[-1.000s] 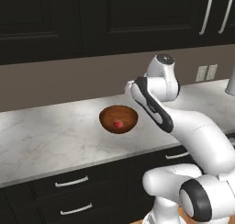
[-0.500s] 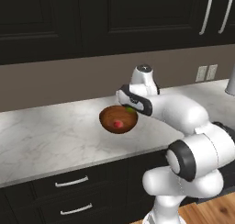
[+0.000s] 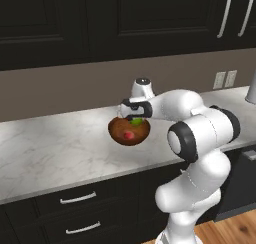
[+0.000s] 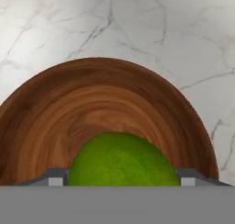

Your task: Take the lime, peach, and bell pepper from the freezer and place them in the bowl on the counter.

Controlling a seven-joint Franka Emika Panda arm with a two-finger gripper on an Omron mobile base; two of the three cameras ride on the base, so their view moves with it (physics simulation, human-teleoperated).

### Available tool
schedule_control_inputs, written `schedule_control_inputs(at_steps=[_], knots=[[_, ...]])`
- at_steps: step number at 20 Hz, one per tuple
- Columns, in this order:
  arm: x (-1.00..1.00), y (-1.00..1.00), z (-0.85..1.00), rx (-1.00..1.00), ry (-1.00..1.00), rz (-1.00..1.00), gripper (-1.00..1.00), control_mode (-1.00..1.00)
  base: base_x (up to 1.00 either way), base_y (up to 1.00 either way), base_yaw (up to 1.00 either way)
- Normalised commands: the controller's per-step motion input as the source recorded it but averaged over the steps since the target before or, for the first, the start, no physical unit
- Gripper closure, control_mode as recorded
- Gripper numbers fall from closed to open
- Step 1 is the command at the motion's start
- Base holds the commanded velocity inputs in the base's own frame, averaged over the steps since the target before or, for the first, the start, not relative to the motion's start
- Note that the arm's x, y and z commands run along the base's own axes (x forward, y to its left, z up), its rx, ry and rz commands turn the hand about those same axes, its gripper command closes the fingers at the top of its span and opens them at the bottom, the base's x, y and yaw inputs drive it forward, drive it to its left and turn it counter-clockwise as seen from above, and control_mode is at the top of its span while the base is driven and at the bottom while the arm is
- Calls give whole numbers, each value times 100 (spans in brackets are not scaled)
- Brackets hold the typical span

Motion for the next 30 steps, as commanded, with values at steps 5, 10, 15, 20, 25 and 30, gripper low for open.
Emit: schedule_control_inputs(at_steps=[5, 10, 15, 20, 25, 30], knots=[[38, 8, -52, -3, 0, 0, 100, -100, 0, 0, 0], [35, 0, -27, -11, -1, -1, -100, -100, 0, 0, 0], [4, 0, 6, -1, 0, -2, -100, -100, 0, 0, 0], [0, 0, 42, 0, 0, -4, -100, -100, 0, 0, 0], [-28, 0, 61, 0, -4, -4, -100, -100, 0, 0, 0], [-100, 7, 90, 0, -22, -7, -100, -100, 0, 0, 0]])
